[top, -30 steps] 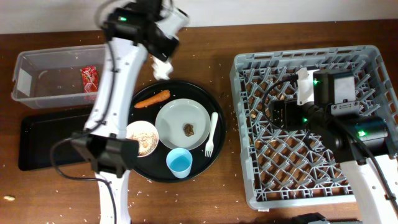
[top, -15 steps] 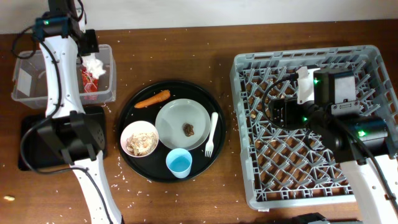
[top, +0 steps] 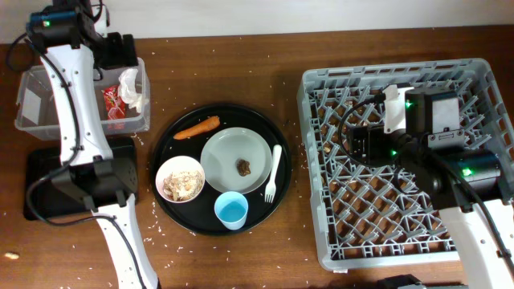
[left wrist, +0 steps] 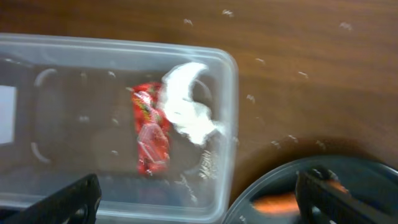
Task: Sort waste into correct bins and load items into the dishwasher rack
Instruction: 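Reach the left gripper to the carrot and grasp it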
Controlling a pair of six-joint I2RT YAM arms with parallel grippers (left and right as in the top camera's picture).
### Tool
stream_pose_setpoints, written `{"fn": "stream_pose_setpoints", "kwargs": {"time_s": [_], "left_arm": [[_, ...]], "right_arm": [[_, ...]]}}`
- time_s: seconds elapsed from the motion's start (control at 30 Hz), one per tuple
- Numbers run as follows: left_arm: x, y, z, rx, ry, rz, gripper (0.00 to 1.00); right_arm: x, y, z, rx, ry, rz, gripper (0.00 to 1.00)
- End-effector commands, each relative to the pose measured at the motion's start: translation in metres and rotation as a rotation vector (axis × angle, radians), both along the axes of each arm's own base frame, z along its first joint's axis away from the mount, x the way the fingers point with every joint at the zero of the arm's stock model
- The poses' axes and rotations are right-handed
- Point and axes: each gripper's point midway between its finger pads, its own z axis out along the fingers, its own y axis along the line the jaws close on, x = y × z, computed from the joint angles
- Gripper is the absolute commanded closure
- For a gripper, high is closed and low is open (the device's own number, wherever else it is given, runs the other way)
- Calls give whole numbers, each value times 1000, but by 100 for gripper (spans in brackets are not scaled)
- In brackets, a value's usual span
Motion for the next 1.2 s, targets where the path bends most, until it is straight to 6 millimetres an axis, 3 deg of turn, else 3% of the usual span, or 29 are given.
{"fn": "stream_pose_setpoints", "kwargs": {"time_s": [0.0, 0.17, 0.27, 0.33, 0.47, 0.53, 0.6, 0.67, 0.73, 1.17], "left_arm": [[-29, -55, 47, -32, -31, -129, 1], [-43, -130, 46, -32, 7, -297, 1], [-58, -170, 32, -19, 77, -380, 1], [-74, -172, 26, 3, 134, -389, 1], [-125, -180, 8, -95, 298, -377, 1], [-145, -184, -12, -87, 392, -391, 1], [-167, -189, -50, -32, 522, -416, 2], [-172, -201, -80, -17, 552, -450, 3], [-172, -211, -94, -11, 547, -474, 2], [-181, -211, -91, 10, 568, -482, 3]], "right_arm": [[1, 0, 6, 15, -12, -9, 1], [1, 1, 6, 20, -13, -5, 1], [0, 1, 5, 18, -5, -5, 1], [-2, 1, 4, 17, 3, -5, 1], [-2, 1, 4, 17, 2, -5, 1], [0, 1, 5, 18, -6, -5, 1], [1, 1, 6, 20, -14, -4, 1], [2, 1, 6, 20, -16, -4, 1], [2, 2, 6, 26, -14, -11, 1], [0, 2, 4, 50, 1, -37, 1]]}}
